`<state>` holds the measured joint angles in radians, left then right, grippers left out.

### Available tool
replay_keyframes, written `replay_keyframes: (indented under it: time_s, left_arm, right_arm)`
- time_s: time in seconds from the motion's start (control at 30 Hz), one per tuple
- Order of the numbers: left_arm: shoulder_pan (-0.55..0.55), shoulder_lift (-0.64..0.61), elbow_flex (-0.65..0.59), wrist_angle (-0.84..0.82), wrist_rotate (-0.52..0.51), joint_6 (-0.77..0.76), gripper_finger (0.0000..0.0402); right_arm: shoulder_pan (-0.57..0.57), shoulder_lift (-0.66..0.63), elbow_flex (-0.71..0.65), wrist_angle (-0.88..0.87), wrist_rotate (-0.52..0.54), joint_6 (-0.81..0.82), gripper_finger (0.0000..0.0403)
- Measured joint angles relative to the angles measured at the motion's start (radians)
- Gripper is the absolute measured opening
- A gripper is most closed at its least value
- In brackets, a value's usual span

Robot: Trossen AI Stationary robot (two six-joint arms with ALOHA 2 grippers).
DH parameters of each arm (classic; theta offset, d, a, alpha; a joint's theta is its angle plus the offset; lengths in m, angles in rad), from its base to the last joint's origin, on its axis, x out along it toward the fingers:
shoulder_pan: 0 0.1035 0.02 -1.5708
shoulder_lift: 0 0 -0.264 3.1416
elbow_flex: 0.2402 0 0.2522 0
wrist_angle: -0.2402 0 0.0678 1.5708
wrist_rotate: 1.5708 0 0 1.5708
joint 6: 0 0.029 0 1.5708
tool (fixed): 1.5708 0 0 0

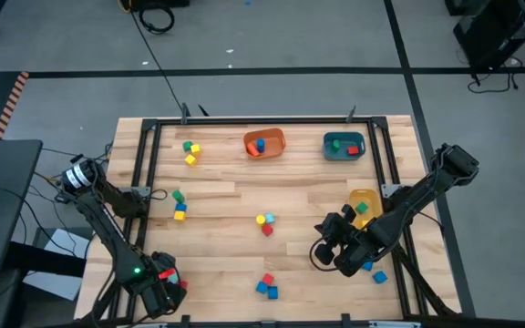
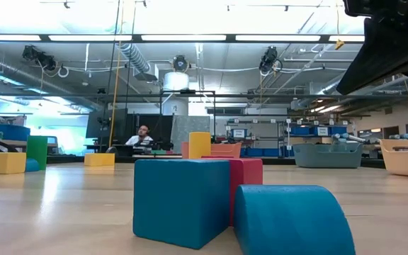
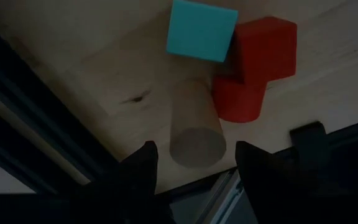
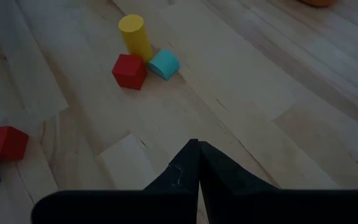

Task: Sort blocks by size
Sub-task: Put the brown cylinder block into the orange bin

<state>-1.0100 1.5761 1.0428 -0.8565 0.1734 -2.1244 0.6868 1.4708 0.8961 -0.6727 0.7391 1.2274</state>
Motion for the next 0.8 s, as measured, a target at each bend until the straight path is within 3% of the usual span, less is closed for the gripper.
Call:
replay_keyframes:
  time_s: [0.43,0.8]
  left_arm:
    - [-0.013,0.012,0.000,-0.003,-0.052,0.000,0.0223]
    - [-0.013,0.049,0.000,0.032,0.000,0.023,0.0223]
  right_arm:
    - [0.000,0.000,0.000,0.007,0.000,0.000,0.0021]
    - [0.000,0.000,0.000,0.012,0.000,0.000,0.0021]
